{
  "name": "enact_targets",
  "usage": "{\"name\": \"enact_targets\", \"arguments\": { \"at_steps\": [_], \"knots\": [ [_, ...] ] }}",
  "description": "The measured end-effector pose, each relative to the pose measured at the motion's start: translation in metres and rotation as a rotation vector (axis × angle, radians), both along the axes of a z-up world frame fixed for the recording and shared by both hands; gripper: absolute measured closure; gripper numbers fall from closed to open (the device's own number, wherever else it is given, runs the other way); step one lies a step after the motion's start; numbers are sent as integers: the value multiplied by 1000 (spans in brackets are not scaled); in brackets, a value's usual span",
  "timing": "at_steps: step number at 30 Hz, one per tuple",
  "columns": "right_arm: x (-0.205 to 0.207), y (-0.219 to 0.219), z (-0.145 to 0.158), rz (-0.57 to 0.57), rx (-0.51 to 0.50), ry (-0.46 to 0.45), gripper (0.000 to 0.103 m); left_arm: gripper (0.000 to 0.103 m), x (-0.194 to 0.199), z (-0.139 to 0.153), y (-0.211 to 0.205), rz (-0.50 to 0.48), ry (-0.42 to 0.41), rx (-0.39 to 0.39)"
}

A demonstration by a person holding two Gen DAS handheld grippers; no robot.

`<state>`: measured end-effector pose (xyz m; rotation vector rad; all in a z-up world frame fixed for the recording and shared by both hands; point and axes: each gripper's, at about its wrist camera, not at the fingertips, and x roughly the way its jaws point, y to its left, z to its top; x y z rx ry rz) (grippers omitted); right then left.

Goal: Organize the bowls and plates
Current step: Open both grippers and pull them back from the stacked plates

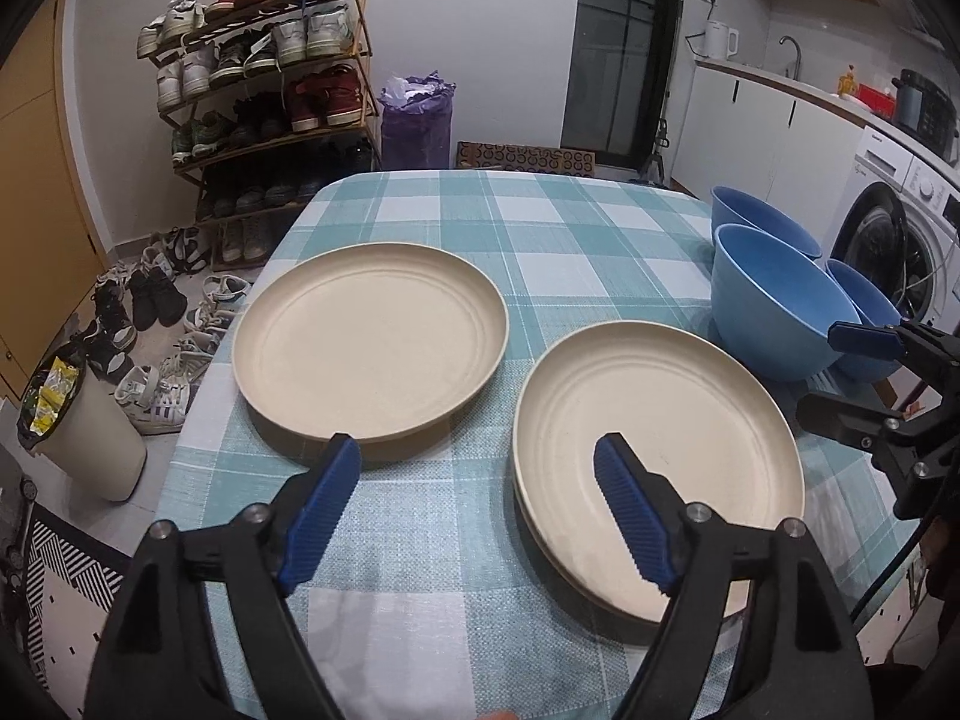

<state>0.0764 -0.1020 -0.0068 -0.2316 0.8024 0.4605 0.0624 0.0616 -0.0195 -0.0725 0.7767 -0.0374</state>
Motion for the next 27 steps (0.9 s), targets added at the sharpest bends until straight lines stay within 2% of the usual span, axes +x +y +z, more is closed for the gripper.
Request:
{"name": "enact_targets", "arguments": {
  "at_steps": [2,5,6,7,18,27],
  "knots": [
    [2,-1,3,-9,15,-15,2,22,0,0,2,3,-1,-7],
    [7,0,4,-2,36,-16,1,21,2,-1,3,0,1,-17],
    [8,0,5,1,42,-16,1,15,3,-1,3,0,0,-16],
    [10,1,6,4,48,-18,1,0,3,-1,3,3,-2,-12],
    [27,20,15,41,48,-38,1,0,0,6,18,50,-34,-16],
    [40,34,17,77,57,-30,1,0,6,1,29,99,-16,-35]
  ]
}}
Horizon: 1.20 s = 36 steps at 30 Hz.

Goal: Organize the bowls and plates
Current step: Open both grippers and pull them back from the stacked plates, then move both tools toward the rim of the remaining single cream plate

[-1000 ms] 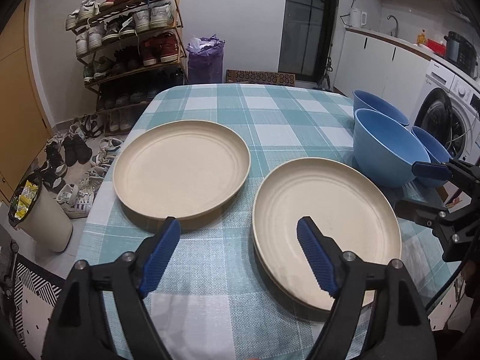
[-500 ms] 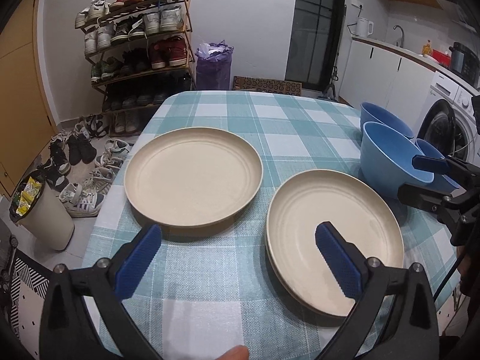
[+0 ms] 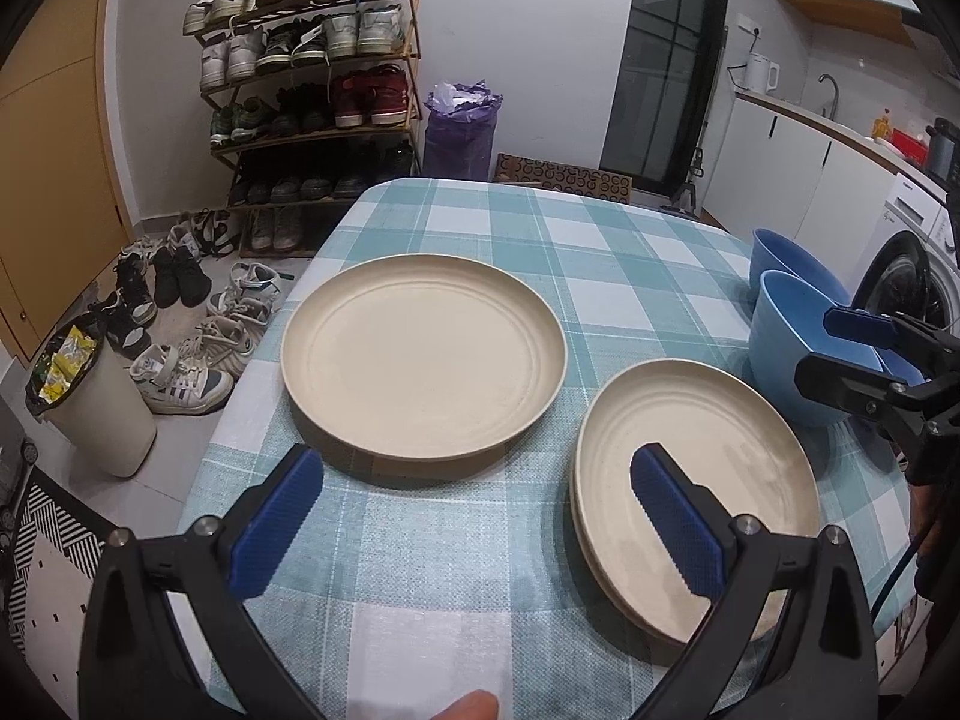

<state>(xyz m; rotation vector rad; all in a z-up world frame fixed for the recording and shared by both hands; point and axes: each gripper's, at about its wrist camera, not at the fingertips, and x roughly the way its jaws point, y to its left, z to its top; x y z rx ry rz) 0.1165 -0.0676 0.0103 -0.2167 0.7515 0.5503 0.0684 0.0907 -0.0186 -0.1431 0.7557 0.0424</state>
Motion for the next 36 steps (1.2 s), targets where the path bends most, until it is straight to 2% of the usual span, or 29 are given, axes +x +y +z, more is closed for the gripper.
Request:
{"name": "enact_targets", "arguments": {
  "at_steps": [17,36],
  "knots": [
    [32,21,11,33,22,23,1,0,21,8,30,86,13,-18],
    [67,49,20,75,32,38,1,0,44,11,50,131,32,-5]
  ]
}}
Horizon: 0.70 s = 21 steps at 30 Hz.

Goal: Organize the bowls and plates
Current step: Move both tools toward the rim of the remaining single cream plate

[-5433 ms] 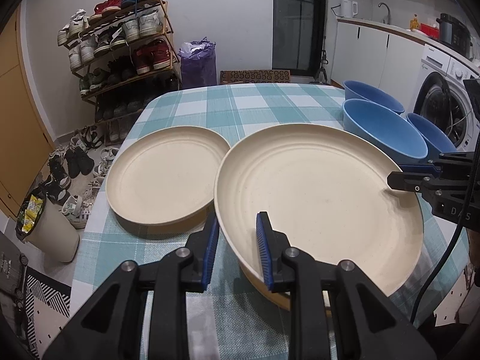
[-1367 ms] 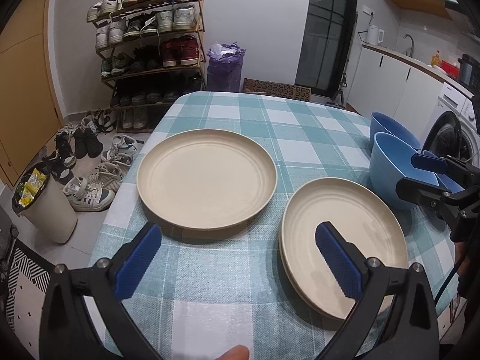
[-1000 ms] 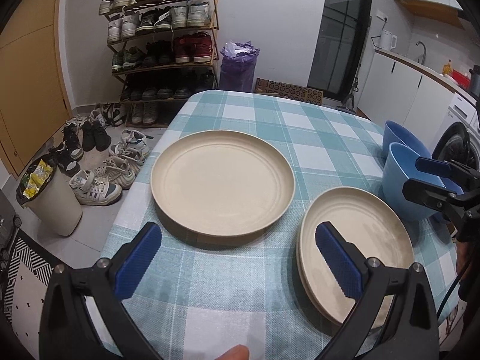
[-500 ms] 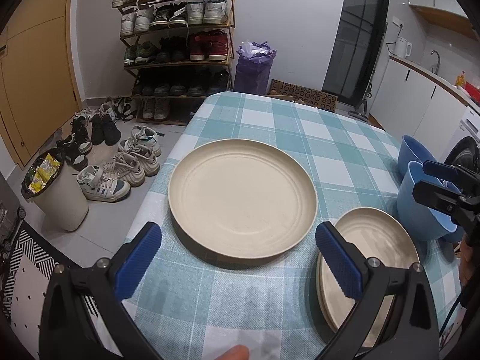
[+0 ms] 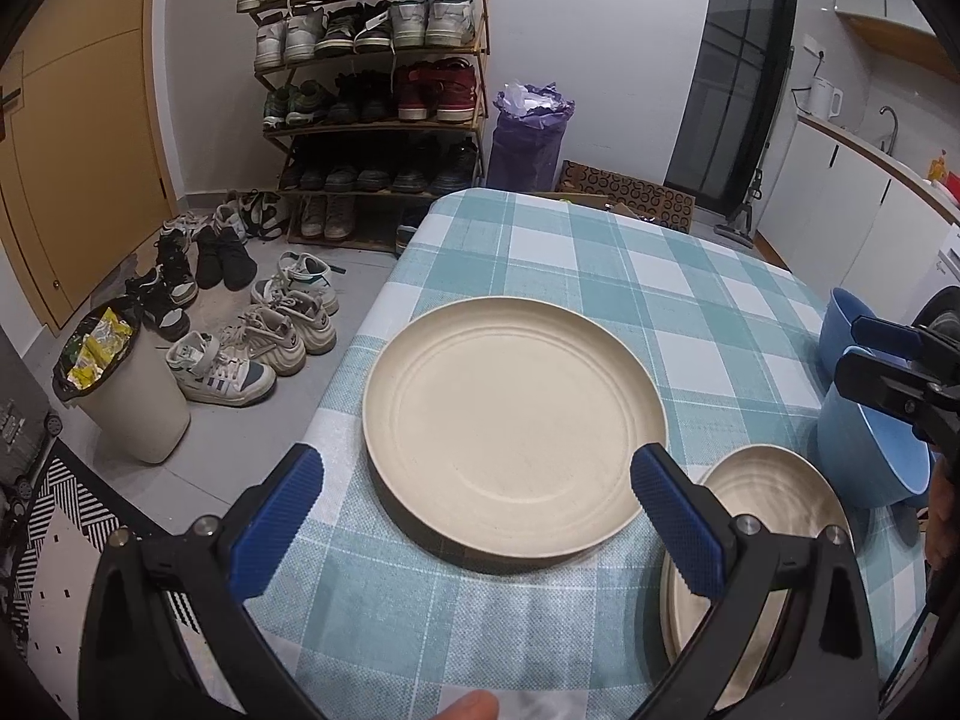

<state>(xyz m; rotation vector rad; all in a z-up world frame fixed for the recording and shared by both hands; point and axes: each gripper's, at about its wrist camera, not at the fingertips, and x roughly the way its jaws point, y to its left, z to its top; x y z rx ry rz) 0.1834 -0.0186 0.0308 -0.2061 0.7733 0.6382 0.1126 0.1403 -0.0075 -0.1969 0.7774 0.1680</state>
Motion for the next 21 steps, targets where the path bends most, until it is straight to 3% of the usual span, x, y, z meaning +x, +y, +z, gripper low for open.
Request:
{"name": "enact_targets", "arguments": {
  "at_steps": [21],
  "knots": [
    [32,31,-28,19,-36,70,1,0,20,-24,23,34,52,-31]
  ]
}}
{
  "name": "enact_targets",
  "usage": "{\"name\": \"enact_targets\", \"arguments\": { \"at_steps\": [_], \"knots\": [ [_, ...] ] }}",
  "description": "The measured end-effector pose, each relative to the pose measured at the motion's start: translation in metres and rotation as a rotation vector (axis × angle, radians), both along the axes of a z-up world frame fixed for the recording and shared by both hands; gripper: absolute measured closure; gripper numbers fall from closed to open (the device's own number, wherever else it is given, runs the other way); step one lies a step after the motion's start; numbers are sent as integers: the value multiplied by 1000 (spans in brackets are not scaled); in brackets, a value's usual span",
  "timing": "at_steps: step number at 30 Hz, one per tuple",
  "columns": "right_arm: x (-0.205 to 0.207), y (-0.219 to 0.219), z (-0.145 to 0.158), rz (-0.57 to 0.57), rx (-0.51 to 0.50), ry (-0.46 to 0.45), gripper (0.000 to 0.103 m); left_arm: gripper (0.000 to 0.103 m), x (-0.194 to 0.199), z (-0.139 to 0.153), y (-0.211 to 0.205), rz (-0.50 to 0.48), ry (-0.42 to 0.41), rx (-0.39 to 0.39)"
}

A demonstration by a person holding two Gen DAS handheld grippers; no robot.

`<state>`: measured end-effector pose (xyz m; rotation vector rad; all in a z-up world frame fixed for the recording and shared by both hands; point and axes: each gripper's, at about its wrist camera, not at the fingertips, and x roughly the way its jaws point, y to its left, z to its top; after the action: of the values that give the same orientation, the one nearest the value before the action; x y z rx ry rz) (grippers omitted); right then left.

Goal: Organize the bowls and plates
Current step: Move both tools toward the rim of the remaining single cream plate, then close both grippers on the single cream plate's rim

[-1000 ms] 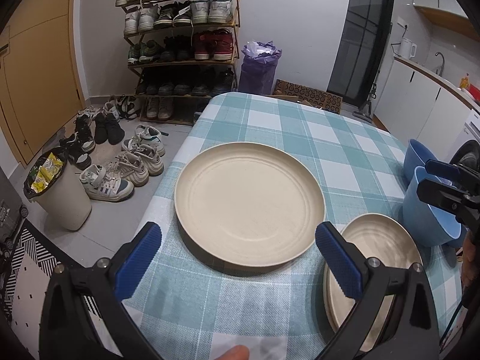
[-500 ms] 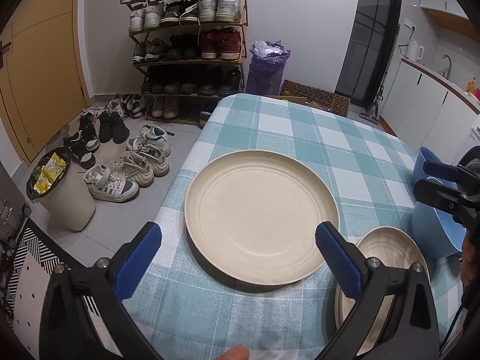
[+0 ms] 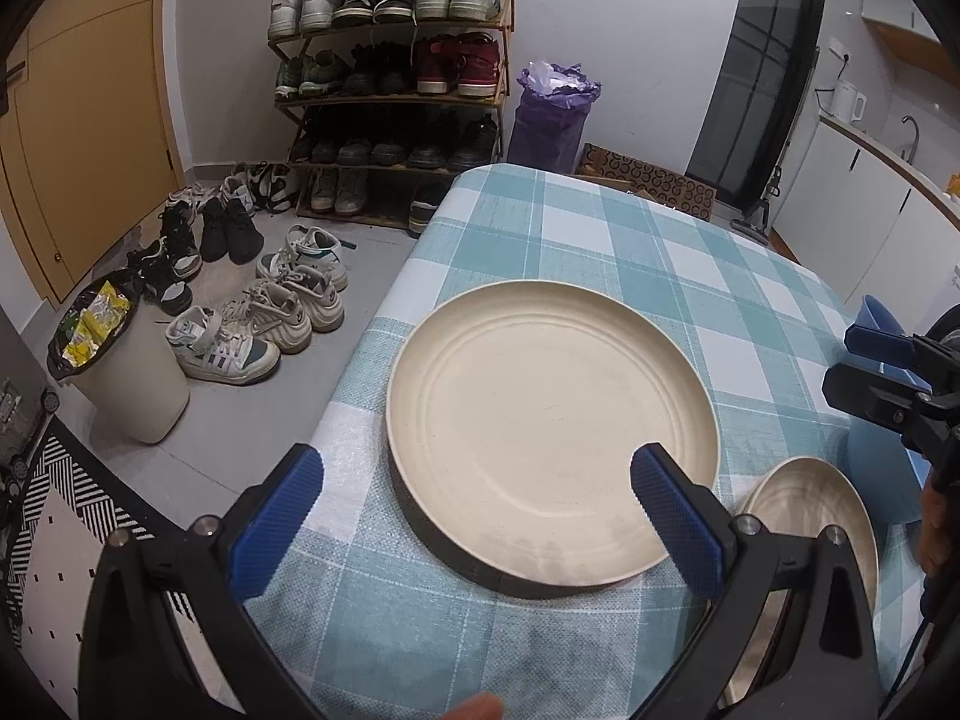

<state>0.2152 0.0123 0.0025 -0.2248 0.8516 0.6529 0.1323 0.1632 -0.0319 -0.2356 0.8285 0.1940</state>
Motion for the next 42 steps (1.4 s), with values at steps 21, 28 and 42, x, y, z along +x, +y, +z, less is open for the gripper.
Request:
{"name": "enact_targets", "arguments": {
  "at_steps": [21,28,42],
  "knots": [
    [29,21,-48,-11,-57,101,1,2,11,-25,16,23,54,-13],
    [36,29,-65,-7,-64,148,1,6,13,-33,19,19,68,-28],
    [37,45,-80,34,-96,173,27,26,14,-41,22,21,79,-52]
  ]
}}
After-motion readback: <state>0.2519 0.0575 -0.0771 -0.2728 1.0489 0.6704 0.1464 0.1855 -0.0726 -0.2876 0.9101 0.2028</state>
